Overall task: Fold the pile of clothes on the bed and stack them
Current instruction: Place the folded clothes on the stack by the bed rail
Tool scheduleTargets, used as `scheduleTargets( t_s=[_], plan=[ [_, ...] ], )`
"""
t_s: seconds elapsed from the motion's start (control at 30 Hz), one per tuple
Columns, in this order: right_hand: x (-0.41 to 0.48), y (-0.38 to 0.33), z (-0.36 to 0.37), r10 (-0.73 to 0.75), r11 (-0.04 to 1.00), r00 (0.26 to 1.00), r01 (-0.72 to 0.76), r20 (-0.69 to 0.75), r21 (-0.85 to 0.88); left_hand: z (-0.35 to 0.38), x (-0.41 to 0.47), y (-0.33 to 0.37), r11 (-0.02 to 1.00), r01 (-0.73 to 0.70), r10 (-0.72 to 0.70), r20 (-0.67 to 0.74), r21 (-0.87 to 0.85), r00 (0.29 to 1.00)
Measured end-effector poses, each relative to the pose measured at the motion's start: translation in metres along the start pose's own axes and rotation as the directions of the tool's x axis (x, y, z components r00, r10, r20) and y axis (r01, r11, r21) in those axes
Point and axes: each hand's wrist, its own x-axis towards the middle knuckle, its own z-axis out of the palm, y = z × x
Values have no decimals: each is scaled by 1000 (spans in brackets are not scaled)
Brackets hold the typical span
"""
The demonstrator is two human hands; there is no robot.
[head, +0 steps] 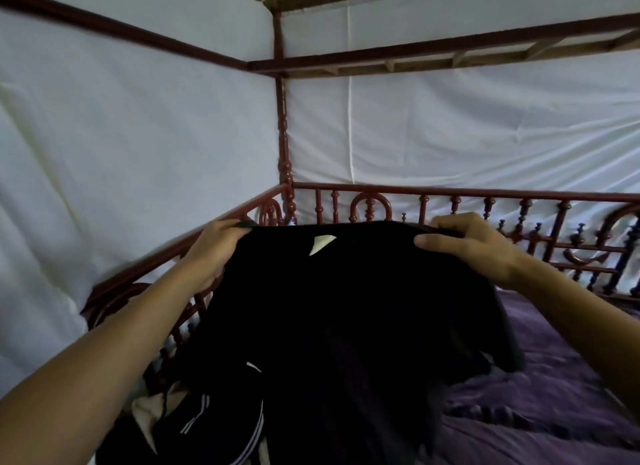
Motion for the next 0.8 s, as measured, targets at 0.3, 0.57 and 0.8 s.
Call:
scheduleTargets(
  t_s=[0.3, 0.57, 0.8],
  plan=[
    [-63, 24, -36, 128, 992, 982, -128, -139, 11, 2, 33, 18, 724, -512, 183, 587, 461, 788],
    [-168, 74, 1, 406, 914, 905, -403, -125, 54, 105, 103, -30, 504, -437, 270, 345, 745, 899],
    [-299, 150, 8, 588, 788, 648, -594, -484, 162, 308, 77, -53, 611, -404, 249, 319, 681, 915]
  ],
)
